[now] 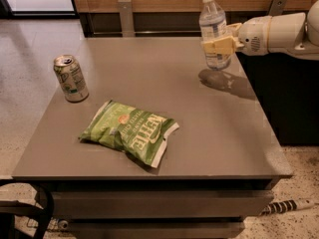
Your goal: Place blue plastic bottle upright
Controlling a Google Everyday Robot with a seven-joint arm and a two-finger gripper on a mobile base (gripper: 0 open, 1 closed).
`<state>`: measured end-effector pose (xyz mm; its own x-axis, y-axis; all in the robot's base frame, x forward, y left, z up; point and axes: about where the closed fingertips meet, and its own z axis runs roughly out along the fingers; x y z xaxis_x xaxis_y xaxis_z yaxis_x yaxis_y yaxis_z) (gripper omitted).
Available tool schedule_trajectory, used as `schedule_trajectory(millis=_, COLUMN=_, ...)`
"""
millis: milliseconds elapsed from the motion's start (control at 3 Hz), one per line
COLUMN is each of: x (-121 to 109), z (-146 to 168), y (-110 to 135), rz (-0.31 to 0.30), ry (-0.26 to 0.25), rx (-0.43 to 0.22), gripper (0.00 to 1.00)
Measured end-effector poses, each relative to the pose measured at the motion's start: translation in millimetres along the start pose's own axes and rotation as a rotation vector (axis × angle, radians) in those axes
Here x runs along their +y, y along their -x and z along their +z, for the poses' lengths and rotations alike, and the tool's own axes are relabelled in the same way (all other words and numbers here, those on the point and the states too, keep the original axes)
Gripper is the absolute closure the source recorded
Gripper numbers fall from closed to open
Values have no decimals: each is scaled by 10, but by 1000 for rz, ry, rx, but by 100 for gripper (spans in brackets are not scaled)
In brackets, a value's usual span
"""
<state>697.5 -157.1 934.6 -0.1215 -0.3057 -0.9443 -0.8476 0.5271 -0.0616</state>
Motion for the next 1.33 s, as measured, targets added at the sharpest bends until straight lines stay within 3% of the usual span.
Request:
schedule_trajectory(millis=667, x=-161, z=306, y=-50, rz=-30, ry=7, rx=-153, gripper=100)
schedule_trajectory(millis=1333, x=-206, z=420, y=-278, rz=5, ry=-2, rx=-280, gripper=100)
